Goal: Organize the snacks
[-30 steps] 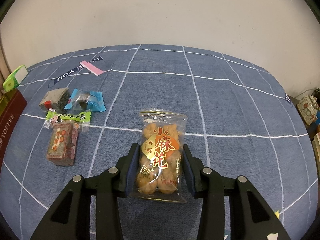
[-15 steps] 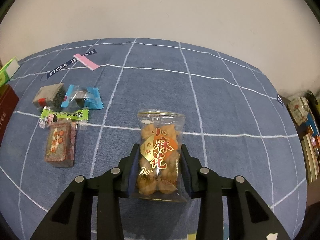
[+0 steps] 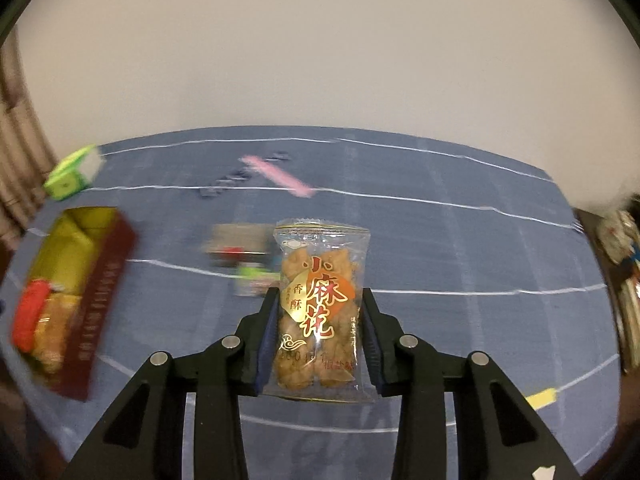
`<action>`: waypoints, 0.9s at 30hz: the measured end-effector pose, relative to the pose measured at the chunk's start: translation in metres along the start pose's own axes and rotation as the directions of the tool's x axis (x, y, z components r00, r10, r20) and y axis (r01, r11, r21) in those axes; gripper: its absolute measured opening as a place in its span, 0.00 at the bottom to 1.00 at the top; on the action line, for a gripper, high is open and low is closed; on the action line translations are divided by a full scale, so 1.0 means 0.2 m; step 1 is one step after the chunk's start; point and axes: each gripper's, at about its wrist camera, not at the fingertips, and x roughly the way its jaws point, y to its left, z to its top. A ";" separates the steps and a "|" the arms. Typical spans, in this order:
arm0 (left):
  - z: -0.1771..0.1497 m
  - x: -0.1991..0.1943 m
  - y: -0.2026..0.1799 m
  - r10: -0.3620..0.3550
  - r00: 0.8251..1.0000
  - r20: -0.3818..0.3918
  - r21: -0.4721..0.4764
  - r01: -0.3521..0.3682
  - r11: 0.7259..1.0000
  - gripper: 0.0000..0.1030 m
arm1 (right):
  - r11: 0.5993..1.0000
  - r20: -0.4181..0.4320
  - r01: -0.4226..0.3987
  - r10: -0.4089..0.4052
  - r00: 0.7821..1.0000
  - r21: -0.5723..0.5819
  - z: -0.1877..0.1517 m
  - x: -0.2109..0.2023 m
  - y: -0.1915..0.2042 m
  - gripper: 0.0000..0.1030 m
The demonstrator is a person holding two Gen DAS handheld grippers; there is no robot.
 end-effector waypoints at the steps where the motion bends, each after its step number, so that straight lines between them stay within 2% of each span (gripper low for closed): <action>1: 0.00 0.00 0.01 0.000 1.000 -0.001 -0.009 0.000 1.000 0.57 | 1.000 -0.001 -0.022 0.022 1.000 -0.018 0.00 -0.01 0.06 0.34; 4: 0.00 0.01 0.03 0.004 1.000 -0.008 -0.033 -0.004 0.999 0.57 | 0.994 -0.015 -0.093 0.092 0.996 -0.063 -0.01 -0.03 0.25 0.34; 12: -0.01 0.01 0.11 0.024 0.999 -0.028 -0.078 -0.026 0.997 0.57 | 0.966 -0.059 -0.209 0.202 0.978 -0.152 -0.04 -0.05 0.61 0.34; 20: -0.06 0.00 0.18 0.047 0.998 -0.043 -0.110 -0.051 0.993 0.57 | 0.926 -0.096 -0.290 0.274 0.957 -0.241 -0.07 -0.06 0.91 0.34; 27: -0.10 -0.02 0.28 0.067 0.996 -0.059 -0.158 -0.075 0.985 0.57 | 0.908 -0.126 -0.318 0.294 0.947 -0.273 -0.10 -0.04 1.07 0.33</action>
